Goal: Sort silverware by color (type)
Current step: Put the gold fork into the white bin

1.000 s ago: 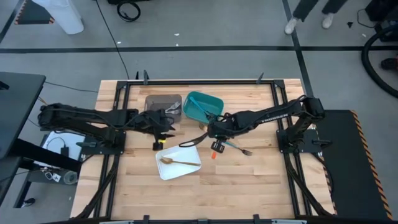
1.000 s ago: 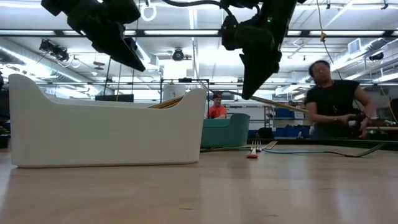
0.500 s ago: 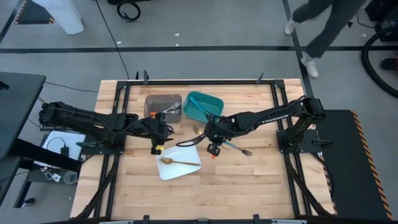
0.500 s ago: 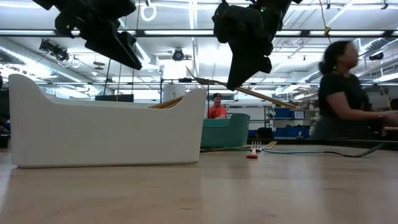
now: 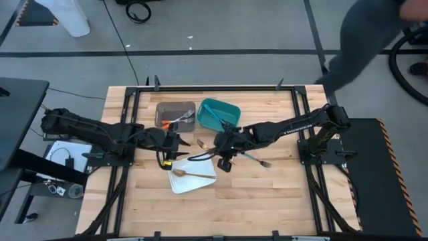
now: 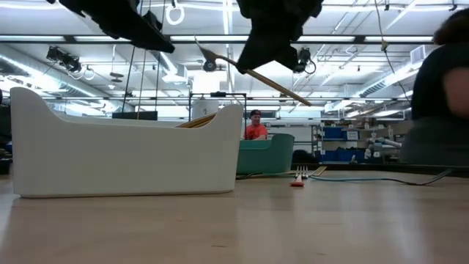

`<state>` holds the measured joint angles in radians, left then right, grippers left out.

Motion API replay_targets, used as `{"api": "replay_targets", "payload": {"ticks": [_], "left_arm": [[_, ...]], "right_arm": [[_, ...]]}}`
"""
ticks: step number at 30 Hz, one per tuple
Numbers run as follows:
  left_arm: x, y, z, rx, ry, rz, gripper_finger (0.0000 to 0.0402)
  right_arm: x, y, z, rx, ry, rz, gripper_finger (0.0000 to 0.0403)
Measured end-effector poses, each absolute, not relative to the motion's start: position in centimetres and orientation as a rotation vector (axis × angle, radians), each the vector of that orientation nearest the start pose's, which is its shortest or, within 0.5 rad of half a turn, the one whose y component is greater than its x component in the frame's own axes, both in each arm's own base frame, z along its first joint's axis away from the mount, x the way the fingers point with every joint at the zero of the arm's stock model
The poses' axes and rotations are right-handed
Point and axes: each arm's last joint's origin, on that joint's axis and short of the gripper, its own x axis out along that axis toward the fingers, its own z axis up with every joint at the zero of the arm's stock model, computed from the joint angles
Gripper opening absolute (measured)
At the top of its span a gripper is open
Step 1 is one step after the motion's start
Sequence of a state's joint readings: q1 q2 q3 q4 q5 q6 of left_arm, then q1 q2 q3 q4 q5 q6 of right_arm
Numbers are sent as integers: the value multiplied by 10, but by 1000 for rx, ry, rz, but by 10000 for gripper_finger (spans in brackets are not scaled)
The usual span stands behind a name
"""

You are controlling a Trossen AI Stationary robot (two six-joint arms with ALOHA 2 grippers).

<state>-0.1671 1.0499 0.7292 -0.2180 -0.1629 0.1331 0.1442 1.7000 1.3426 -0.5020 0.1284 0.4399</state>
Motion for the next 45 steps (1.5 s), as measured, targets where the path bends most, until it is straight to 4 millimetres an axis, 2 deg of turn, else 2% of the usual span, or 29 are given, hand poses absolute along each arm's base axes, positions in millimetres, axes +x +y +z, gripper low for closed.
{"api": "replay_targets", "payload": {"ticks": [7, 14, 18, 22, 26, 31, 36, 41, 45], "left_arm": [[224, -39, 260, 468, 536, 74, 186], [244, -48, 239, 855, 635, 157, 180], [257, -49, 233, 1041, 654, 238, 176], [265, -51, 232, 1155, 642, 261, 176], [267, -52, 233, 1187, 627, 262, 176], [267, -53, 233, 1141, 616, 275, 176], [264, -60, 230, 1153, 627, 235, 176], [264, -68, 233, 1251, 591, 200, 176], [267, -64, 235, 1328, 568, 141, 176]], "right_arm": [[365, 32, 262, 404, 841, -229, 23], [374, 8, 268, 604, 754, -215, 29], [377, 3, 272, 674, 729, -144, 30], [377, 1, 272, 723, 741, -125, 30], [377, -1, 272, 731, 738, -138, 30], [378, -2, 275, 701, 707, -137, 30], [374, -7, 275, 680, 718, -164, 30], [373, -14, 275, 701, 725, -160, 30], [374, -14, 276, 716, 725, -148, 30]]}}
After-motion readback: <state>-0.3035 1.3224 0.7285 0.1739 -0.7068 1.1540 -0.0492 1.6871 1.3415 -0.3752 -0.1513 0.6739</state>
